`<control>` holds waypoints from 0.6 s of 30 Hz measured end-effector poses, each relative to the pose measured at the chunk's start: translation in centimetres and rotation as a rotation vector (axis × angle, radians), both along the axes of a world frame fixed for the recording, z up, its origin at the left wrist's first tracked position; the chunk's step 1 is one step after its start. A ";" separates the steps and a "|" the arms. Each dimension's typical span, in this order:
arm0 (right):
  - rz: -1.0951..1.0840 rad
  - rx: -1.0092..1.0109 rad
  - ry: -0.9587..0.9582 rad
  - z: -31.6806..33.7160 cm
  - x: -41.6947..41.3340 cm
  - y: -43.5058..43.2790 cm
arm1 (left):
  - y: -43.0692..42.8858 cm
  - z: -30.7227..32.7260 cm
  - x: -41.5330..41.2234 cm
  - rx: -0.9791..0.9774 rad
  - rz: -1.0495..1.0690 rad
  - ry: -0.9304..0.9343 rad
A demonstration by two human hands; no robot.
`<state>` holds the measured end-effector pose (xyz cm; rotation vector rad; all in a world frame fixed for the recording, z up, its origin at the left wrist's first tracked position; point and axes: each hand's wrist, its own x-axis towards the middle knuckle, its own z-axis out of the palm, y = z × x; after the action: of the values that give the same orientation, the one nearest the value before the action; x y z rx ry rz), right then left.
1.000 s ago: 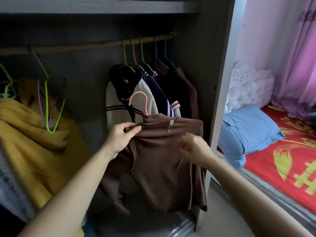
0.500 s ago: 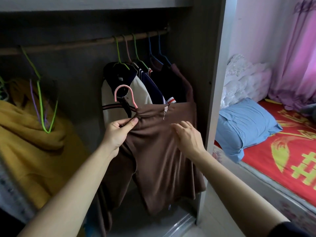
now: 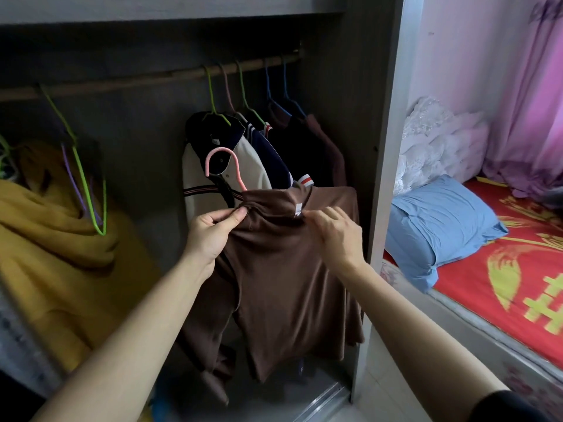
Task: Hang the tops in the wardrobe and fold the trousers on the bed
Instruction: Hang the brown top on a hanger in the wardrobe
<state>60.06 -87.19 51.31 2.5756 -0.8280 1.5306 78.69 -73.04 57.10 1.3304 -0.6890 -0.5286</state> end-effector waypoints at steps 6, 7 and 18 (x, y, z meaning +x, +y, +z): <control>0.207 -0.016 0.151 -2.8 -0.7 2.4 | -0.3 -0.3 1.0 -0.073 0.122 -0.050; 0.240 0.005 0.144 -3.1 -0.7 2.8 | -0.4 -0.4 1.1 -0.079 0.131 -0.059; 0.217 0.222 -0.113 3.4 -1.2 1.0 | 1.7 1.4 2.0 0.021 -0.079 -0.459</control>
<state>58.82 -86.16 54.75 2.8422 -0.7919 1.7480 80.64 -71.34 58.53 1.4639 -1.1178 -0.2916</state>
